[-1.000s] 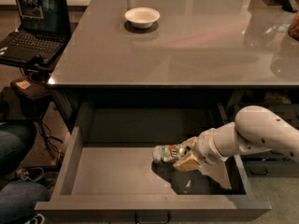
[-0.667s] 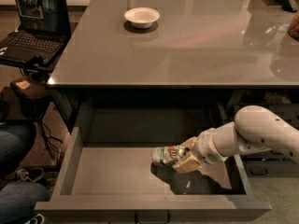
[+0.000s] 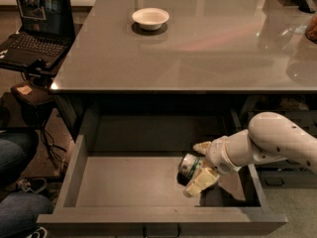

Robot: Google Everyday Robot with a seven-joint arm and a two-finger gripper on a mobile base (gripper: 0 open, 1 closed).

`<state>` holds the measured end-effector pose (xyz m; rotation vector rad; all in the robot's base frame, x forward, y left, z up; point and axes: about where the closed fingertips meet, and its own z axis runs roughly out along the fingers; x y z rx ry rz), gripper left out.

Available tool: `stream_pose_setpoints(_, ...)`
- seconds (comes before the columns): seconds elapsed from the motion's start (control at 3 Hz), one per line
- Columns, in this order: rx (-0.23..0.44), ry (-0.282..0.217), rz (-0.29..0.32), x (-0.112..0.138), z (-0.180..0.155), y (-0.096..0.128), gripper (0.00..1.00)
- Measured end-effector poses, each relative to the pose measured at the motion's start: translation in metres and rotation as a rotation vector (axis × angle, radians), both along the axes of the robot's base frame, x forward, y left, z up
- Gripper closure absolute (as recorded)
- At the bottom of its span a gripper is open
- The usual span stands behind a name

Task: Place 7up can into top drawer

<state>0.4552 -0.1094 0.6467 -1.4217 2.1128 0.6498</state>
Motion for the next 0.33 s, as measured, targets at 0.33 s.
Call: stream_pose_setpoints(0.33, 0.0, 0.0, 0.0, 0.0, 0.0, 0.0, 0.0)
